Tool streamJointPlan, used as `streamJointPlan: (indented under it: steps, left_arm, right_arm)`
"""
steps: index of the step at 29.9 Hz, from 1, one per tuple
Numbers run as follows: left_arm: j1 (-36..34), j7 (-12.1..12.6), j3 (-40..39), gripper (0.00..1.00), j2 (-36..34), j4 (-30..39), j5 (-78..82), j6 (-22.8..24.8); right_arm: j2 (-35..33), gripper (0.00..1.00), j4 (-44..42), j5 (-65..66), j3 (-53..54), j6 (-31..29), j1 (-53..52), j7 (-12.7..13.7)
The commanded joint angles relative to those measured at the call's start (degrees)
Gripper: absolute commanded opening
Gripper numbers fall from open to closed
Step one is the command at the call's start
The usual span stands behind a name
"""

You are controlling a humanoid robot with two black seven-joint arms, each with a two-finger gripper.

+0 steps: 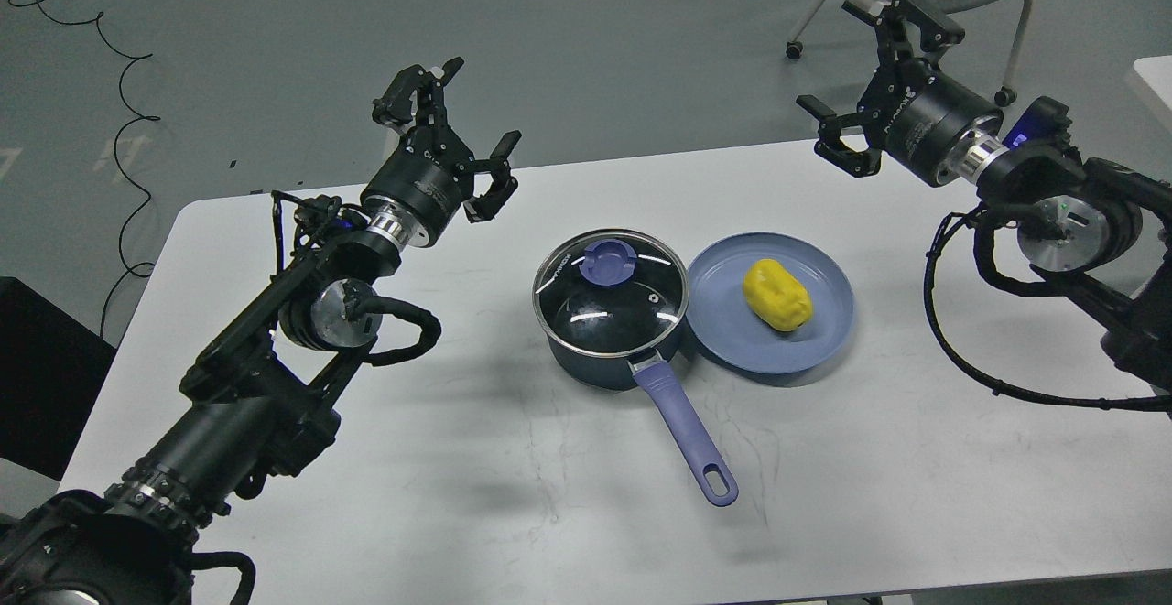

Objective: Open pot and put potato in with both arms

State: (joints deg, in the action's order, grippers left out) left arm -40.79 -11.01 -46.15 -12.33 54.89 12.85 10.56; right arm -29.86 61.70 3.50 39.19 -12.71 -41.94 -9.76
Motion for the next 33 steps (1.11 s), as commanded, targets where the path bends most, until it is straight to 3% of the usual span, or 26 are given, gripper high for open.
streamJointPlan:
  steps: [1, 7, 12, 17, 28, 29, 31, 33]
  left_arm:
    - [0.0, 0.0, -0.5, 0.98, -0.3, 0.9, 0.1, 0.7]
    - [0.5, -0.1, -0.5, 0.98, -0.4, 1.2, 0.1, 0.7]
    - [0.7, -0.1, -0.5, 0.98, -0.4, 1.3, 0.4, 0.6]
    - [0.7, -0.1, -0.3, 0.98, -0.4, 1.3, 0.7, 0.5]
    - [0.7, -0.3, -0.5, 0.98, -1.4, 1.3, 1.6, -0.8]
    - [0.6, -0.6, -0.6, 0.98, -1.6, 1.3, 1.5, -1.1]
    - [-0.2, -4.3, -0.5, 0.98, -3.6, 1.3, 1.7, -2.4]
    - [-0.9, -5.9, -0.3, 0.98, -4.7, 1.3, 2.3, -2.6]
  right_arm:
    - [0.0, 1.0, -0.3, -0.2, 0.6, 0.1, 0.0, 0.0]
    - [0.1, 1.0, -1.3, -0.5, 2.3, -0.2, 0.7, 0.1]
    - [-0.5, 1.0, -1.1, -0.5, 2.3, -4.7, 0.8, 0.2]
    - [-0.2, 1.0, -1.1, -0.2, 0.8, -5.3, 0.8, 2.9]
    - [0.0, 1.0, -1.6, -0.2, -0.6, -5.5, -1.0, 3.3]
    - [-0.1, 1.0, -1.6, -0.1, -0.9, -5.5, -1.2, 3.3]
    - [-0.9, 1.0, -1.9, 0.6, -1.8, -5.5, -1.5, 3.0]
    - [-1.2, 1.0, -3.2, 0.9, -2.3, -5.6, -1.4, 2.8]
